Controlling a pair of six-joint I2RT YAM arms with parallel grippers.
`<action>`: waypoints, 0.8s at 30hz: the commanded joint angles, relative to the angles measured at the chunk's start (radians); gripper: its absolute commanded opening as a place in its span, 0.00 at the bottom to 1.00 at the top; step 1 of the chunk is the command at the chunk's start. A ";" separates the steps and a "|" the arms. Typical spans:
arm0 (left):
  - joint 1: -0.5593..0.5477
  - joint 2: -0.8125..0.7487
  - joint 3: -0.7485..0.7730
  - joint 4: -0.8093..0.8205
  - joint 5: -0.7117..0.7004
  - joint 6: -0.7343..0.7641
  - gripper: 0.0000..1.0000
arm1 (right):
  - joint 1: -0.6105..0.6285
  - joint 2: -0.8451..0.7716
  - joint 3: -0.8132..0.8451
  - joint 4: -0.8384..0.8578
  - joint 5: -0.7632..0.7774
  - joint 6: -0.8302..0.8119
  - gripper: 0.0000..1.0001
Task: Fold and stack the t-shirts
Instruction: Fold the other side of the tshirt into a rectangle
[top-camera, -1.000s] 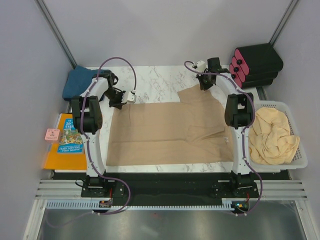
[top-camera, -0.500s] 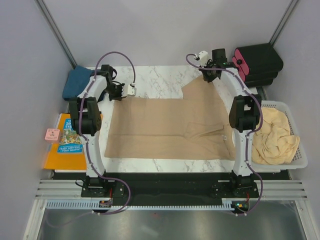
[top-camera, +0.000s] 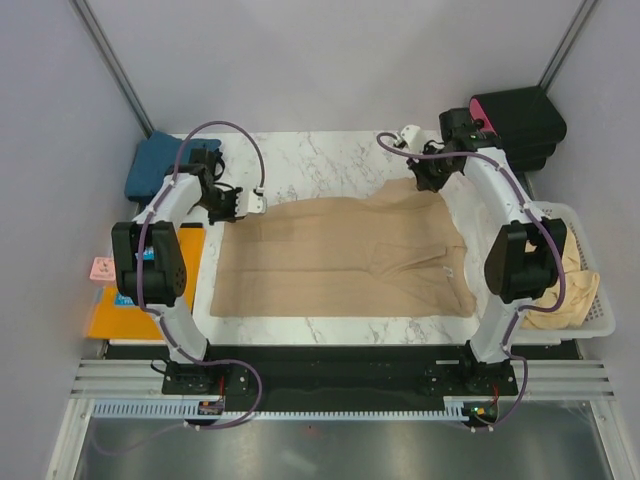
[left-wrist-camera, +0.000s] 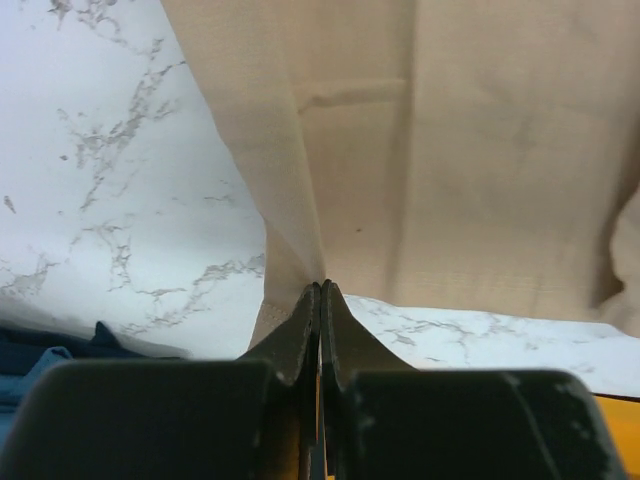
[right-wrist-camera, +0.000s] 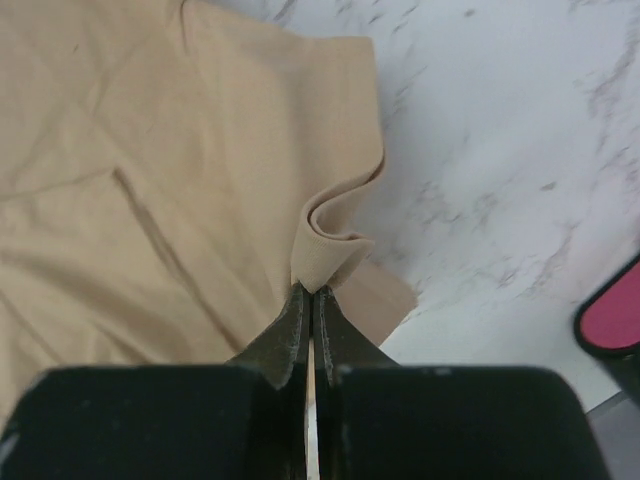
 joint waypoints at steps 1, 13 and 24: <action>0.006 -0.140 -0.089 0.003 0.015 0.039 0.02 | 0.005 -0.123 -0.108 -0.156 -0.070 -0.109 0.00; 0.037 -0.325 -0.324 -0.002 -0.005 0.122 0.02 | 0.071 -0.306 -0.234 -0.442 -0.072 -0.264 0.00; 0.043 -0.398 -0.372 -0.046 0.013 0.154 0.02 | 0.140 -0.418 -0.458 -0.437 0.016 -0.309 0.00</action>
